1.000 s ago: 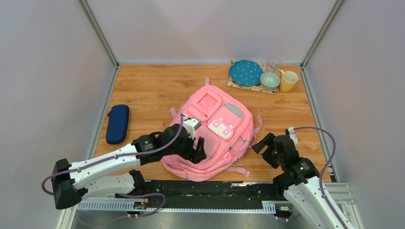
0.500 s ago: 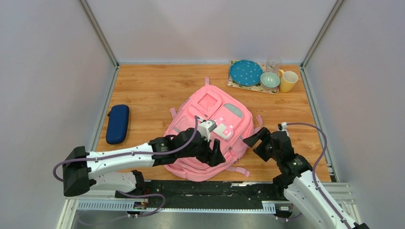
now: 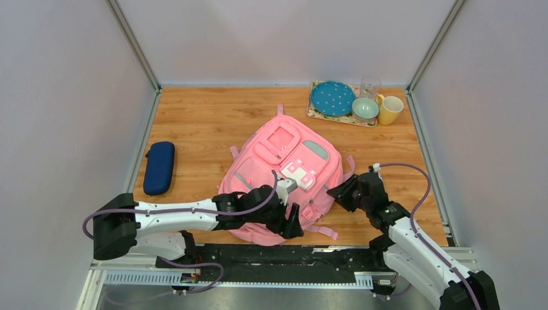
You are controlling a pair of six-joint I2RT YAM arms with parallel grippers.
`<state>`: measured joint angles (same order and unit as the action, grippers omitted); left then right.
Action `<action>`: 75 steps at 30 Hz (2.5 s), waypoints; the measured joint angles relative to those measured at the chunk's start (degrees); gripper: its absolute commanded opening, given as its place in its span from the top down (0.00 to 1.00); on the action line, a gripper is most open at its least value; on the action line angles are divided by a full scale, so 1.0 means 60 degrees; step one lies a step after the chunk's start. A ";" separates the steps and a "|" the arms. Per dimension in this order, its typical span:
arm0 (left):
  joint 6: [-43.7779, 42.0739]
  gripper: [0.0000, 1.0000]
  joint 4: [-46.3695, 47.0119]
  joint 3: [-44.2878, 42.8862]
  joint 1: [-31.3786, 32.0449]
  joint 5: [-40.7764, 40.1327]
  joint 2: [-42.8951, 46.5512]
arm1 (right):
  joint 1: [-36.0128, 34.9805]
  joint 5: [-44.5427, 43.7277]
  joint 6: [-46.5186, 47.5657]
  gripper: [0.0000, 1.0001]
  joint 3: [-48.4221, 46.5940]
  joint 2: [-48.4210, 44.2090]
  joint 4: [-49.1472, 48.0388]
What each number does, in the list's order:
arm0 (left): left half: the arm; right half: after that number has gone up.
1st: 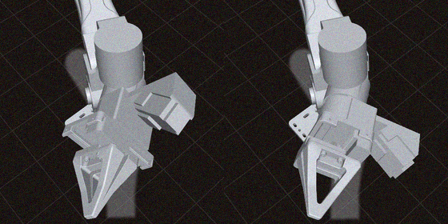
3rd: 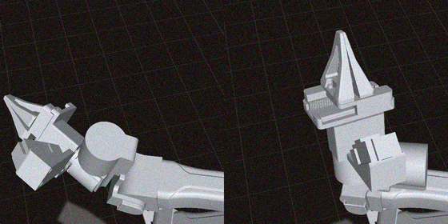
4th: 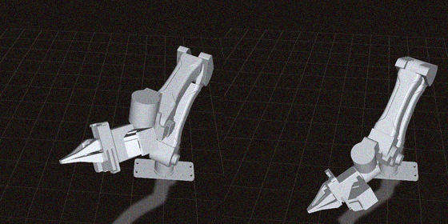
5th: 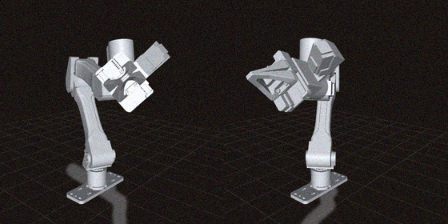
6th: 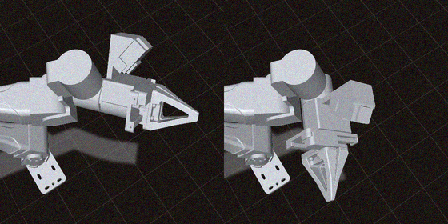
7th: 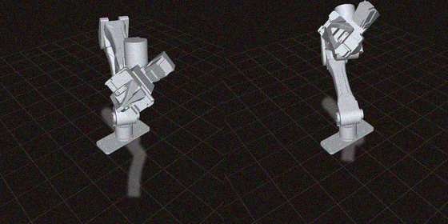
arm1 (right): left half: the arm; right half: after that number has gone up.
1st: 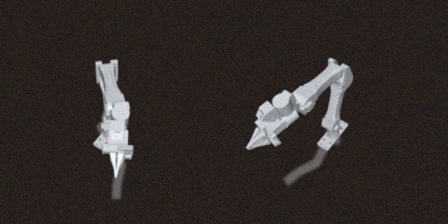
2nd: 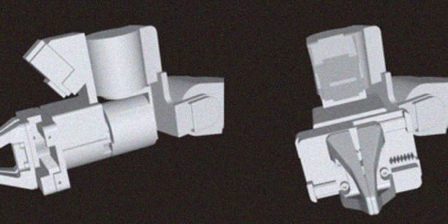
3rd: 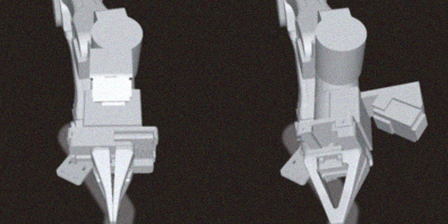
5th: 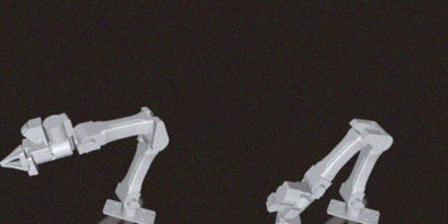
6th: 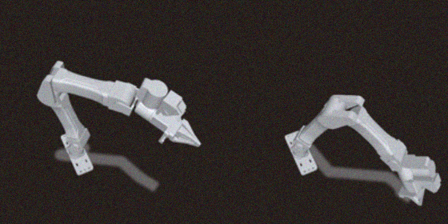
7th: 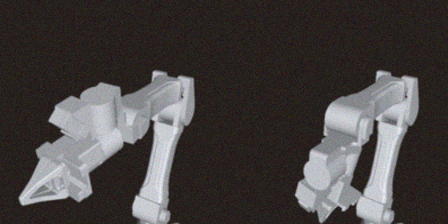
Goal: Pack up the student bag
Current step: Move the student bag to the center of the board, then unzip the student bag at the center of the board.
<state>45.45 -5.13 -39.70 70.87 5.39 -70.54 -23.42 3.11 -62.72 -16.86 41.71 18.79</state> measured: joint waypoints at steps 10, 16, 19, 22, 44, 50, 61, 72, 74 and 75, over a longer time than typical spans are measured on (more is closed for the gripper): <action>0.0153 0.18 -0.0273 0.0980 0.0066 -0.0470 0.0393 | 0.0018 0.0561 -0.0040 1.00 0.0423 -0.0011 -0.0736; -0.0033 0.17 -0.0812 0.1162 -0.0823 -0.0594 0.0820 | 0.0007 0.1020 -0.0138 1.00 0.0940 -0.0561 -0.1188; -0.0240 0.17 -0.1133 0.1235 -0.1304 -0.0780 0.1133 | -0.0098 0.1151 -0.0353 1.00 0.1275 -0.1049 -0.1351; -0.0474 0.17 -0.1494 0.1362 -0.1763 -0.1064 0.1581 | -0.0204 0.1144 -0.0543 1.00 0.1443 -0.1446 -0.1275; -0.0648 0.30 -0.1898 -0.2193 -0.0222 -0.1657 -0.0987 | -0.2004 -0.0670 -0.1497 1.00 0.1169 -0.1985 -0.0401; -0.0721 0.32 -0.2728 -0.2244 -0.0168 -0.2175 -0.1443 | -0.3781 -0.2095 -0.2018 1.00 0.0801 -0.1483 -0.0240; -0.0747 0.36 -0.2987 -0.2240 -0.0135 -0.2932 -0.1603 | -0.5191 -0.3279 -0.2255 1.00 -0.0051 0.0055 -0.0251; -0.0805 0.38 -0.3053 -0.2244 -0.0120 -0.3661 -0.2248 | -0.5690 -0.3778 -0.2178 1.00 -0.0284 0.0397 -0.0255; -0.0809 0.39 -0.3147 -0.2284 -0.0106 -0.3799 -0.2342 | -0.5858 -0.3920 -0.2171 1.00 -0.0350 0.0517 -0.0248; -0.0809 0.39 -0.3224 -0.2320 -0.0084 -0.3858 -0.2379 | -0.5956 -0.4003 -0.2164 1.00 -0.0390 0.0597 -0.0251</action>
<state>40.60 -24.47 -53.63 70.37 -17.76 -84.82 -59.16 -20.91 -75.70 -19.20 45.30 17.28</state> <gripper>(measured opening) 0.617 0.025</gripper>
